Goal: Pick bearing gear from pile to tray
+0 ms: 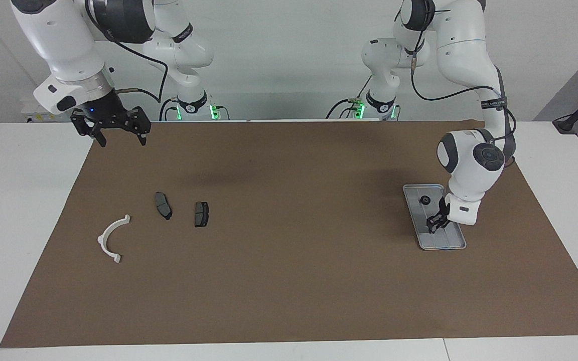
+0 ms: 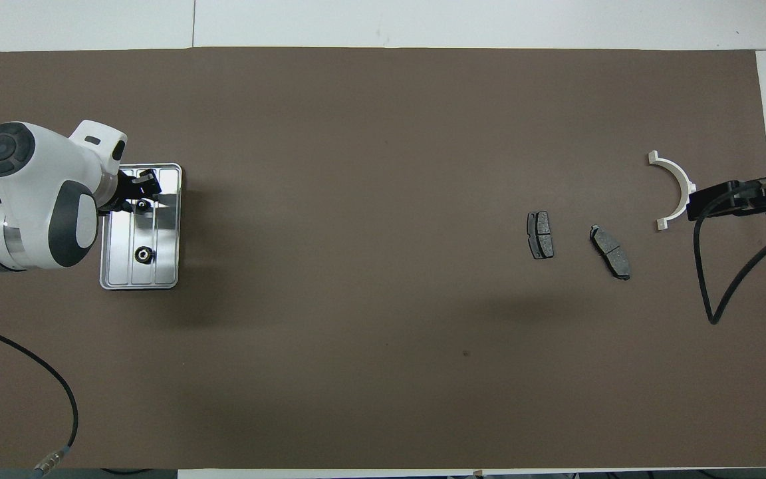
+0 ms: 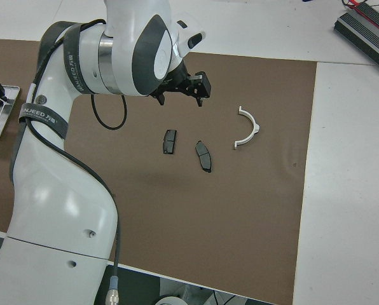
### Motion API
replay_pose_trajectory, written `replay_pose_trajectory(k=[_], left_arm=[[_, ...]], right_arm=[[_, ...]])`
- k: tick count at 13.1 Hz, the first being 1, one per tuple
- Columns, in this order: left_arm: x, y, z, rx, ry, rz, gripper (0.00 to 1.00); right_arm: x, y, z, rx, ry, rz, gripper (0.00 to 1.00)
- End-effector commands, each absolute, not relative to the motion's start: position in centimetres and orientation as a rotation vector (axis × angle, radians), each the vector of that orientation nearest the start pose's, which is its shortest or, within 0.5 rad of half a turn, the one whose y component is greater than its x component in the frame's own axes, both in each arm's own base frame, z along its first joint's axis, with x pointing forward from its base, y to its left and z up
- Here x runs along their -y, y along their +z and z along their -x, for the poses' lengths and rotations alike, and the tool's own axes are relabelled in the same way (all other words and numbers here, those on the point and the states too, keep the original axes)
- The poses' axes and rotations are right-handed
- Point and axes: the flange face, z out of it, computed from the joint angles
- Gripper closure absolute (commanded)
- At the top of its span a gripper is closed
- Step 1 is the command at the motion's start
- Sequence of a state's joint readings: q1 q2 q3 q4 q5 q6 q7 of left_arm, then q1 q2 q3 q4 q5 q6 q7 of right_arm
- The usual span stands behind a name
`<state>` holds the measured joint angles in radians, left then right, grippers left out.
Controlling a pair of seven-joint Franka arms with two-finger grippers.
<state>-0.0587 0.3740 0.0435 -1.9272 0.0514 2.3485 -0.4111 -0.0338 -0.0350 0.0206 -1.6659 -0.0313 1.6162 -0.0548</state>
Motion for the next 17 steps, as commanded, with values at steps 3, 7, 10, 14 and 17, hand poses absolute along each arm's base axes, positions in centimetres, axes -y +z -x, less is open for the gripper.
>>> replay_pose_trajectory(k=[3, 7, 10, 14, 17], left_arm=[[0.7, 32.6, -63.4, 0.565, -0.053, 3.040, 0.25], [0.1, 39.3, -62.3, 0.576, -0.030, 3.033, 0.00], [-0.1, 45.7, -59.4, 0.583, 0.038, 3.024, 0.00], [-0.2, 52.3, -55.0, 0.537, 0.117, 3.025, 0.00], [-1.7, 54.4, -51.8, 0.412, 0.296, 3.024, 0.00]], right_arm=[[1.4, 60.4, -54.2, 0.092, 0.016, 3.187, 0.00], [1.5, 60.4, -54.2, 0.089, 0.018, 3.186, 0.00], [1.4, 60.4, -54.2, 0.082, 0.015, 3.185, 0.00], [1.5, 60.4, -54.2, 0.077, 0.013, 3.183, 0.00], [1.5, 60.4, -54.2, 0.075, 0.013, 3.183, 0.00]])
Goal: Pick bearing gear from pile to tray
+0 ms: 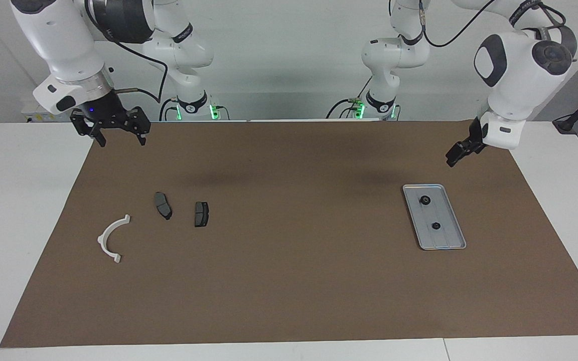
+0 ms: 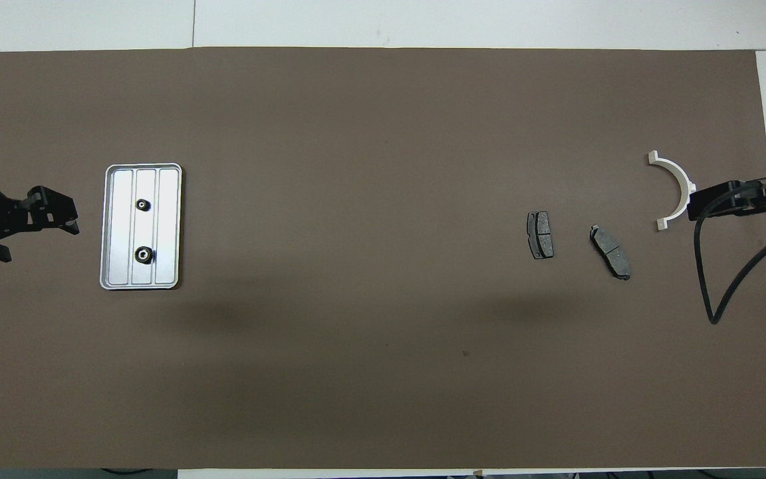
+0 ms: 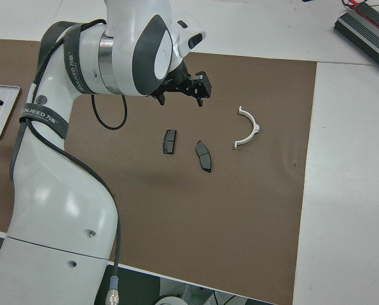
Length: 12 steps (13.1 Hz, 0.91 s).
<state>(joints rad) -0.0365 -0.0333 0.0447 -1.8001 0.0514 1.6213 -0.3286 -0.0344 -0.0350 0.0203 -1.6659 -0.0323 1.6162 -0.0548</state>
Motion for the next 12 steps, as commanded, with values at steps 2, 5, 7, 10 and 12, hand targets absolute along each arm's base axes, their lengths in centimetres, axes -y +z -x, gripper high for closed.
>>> replay_pose_trajectory(k=[2, 5, 7, 10, 12], left_arm=[[-0.6, 55.4, -51.1, 0.371, 0.349, 3.019, 0.00], [0.6, 55.3, -51.7, 0.341, 0.313, 3.043, 0.00], [1.9, 55.7, -52.4, 0.299, 0.266, 3.054, 0.00], [2.1, 55.9, -53.2, 0.291, 0.162, 3.083, 0.00], [2.2, 57.1, -54.5, 0.233, 0.119, 3.143, 0.00]], right_arm=[[1.5, 60.3, -54.2, 0.077, 0.015, 3.183, 0.00], [1.5, 60.3, -54.2, 0.077, 0.018, 3.183, 0.00], [1.5, 60.3, -54.2, 0.075, 0.018, 3.183, 0.00], [1.5, 60.3, -54.2, 0.075, 0.018, 3.183, 0.00], [1.6, 60.3, -54.2, 0.075, 0.018, 3.183, 0.00]])
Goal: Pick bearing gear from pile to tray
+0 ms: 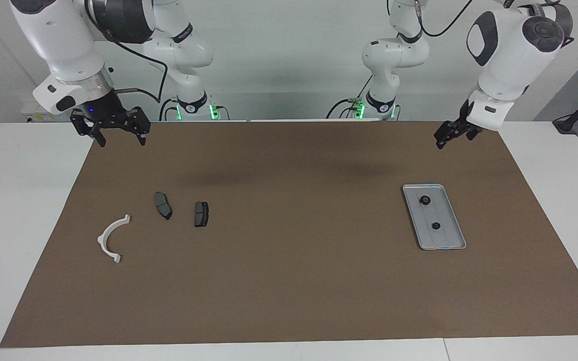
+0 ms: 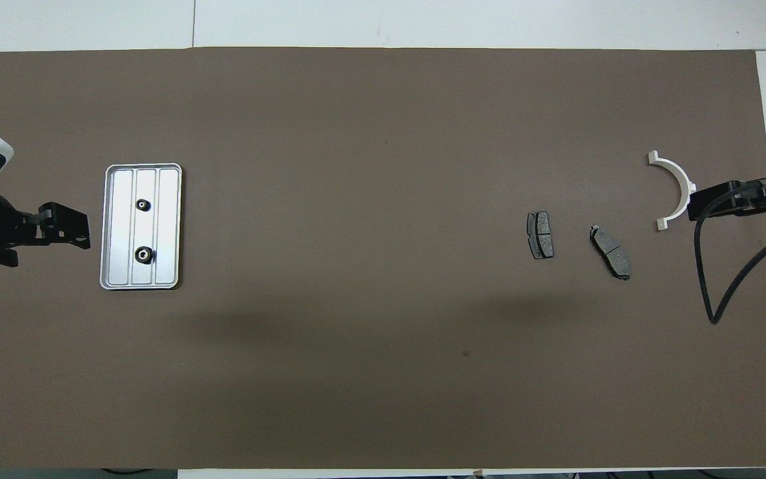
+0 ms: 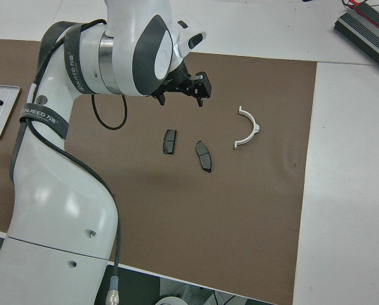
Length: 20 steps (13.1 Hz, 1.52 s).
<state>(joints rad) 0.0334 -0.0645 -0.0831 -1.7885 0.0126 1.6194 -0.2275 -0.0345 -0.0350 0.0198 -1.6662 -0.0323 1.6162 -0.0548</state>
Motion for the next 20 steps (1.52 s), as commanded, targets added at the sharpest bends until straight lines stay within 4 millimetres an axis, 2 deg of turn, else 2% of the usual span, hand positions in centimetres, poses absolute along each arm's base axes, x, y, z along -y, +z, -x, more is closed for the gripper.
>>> replay_pose_trajectory(k=[1, 3, 7, 20], left_arm=[[2.2, 57.7, -55.8, 0.228, 0.113, 3.150, 0.00], [2.4, 57.9, -56.5, 0.213, 0.101, 3.152, 0.00], [3.0, 57.4, -56.4, 0.089, 0.128, 3.157, 0.00], [3.4, 58.2, -56.2, 0.071, 0.106, 3.152, 0.00]], right_arm=[[1.6, 60.3, -54.2, 0.075, 0.018, 3.183, 0.00], [1.6, 60.4, -54.1, 0.072, 0.023, 3.183, 0.00], [1.6, 60.3, -54.2, 0.072, 0.018, 3.183, 0.00], [1.5, 60.3, -54.3, 0.072, 0.010, 3.177, 0.00]])
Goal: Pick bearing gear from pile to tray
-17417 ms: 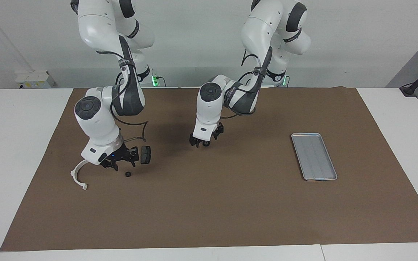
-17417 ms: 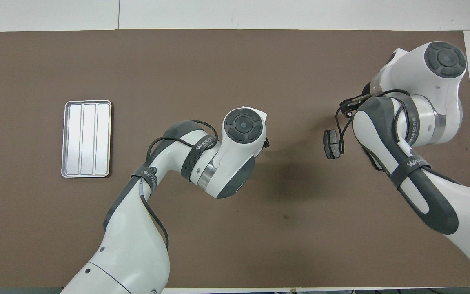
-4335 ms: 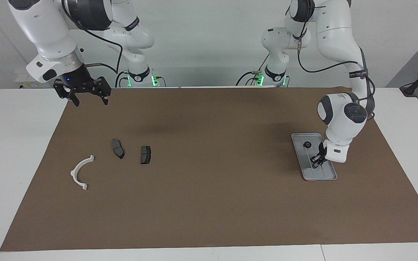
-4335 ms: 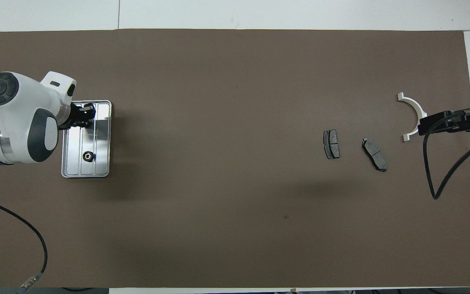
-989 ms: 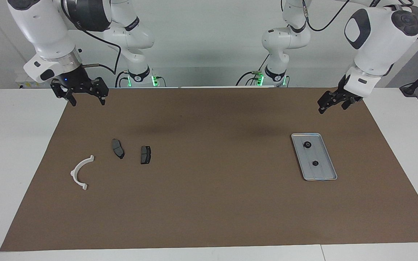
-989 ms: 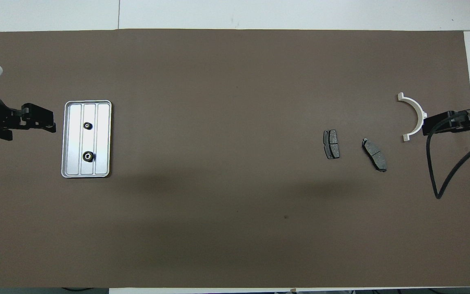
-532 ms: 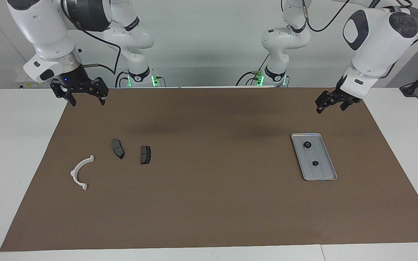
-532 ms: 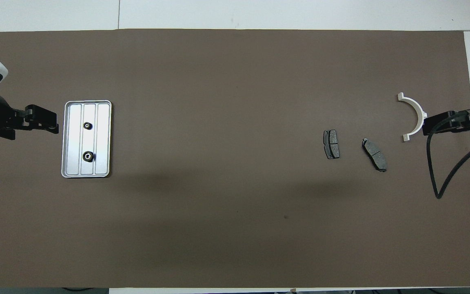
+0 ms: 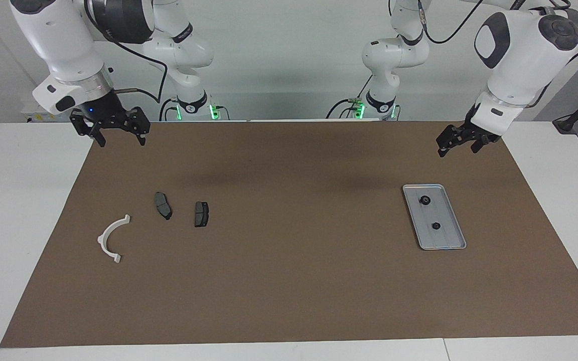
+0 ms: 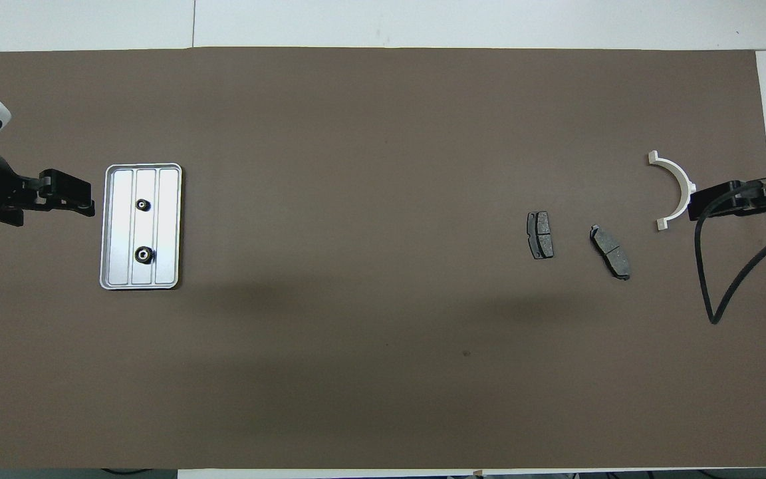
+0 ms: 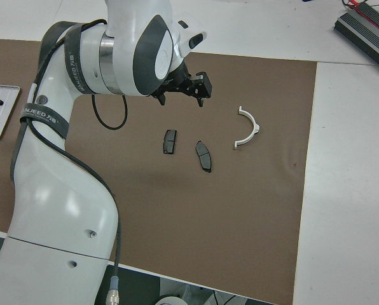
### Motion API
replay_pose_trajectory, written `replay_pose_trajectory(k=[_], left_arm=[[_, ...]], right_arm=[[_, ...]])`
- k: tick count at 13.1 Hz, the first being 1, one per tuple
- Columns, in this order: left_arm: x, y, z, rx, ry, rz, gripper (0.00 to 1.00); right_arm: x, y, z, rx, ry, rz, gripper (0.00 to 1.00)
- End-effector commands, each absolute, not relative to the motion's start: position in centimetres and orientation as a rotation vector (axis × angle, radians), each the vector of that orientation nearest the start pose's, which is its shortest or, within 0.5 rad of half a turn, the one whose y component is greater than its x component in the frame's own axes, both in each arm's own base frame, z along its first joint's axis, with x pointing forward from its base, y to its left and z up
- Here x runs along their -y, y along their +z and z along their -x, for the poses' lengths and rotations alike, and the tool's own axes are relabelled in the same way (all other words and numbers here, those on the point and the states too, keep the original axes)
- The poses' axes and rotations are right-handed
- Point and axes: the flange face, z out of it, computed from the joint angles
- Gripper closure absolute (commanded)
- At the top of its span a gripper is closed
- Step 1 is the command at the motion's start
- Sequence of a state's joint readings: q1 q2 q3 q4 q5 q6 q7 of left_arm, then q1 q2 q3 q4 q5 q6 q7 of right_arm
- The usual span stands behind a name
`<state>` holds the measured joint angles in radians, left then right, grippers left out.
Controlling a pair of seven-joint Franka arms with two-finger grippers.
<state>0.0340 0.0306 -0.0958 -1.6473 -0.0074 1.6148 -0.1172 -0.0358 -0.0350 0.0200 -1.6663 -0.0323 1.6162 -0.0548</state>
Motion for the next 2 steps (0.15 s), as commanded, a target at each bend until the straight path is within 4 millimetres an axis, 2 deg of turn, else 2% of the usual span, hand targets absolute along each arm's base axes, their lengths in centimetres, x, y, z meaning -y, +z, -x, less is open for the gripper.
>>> replay_pose_trajectory(k=[1, 2], left_arm=[[3.43, 58.17, -56.13, 0.071, 0.110, 3.150, 0.00], [3.43, 58.17, -56.13, 0.071, 0.110, 3.150, 0.00]], right_arm=[[1.49, 60.33, -54.32, 0.072, 0.003, 3.177, 0.00], [1.49, 60.29, -54.41, 0.070, -0.002, 3.178, 0.00]])
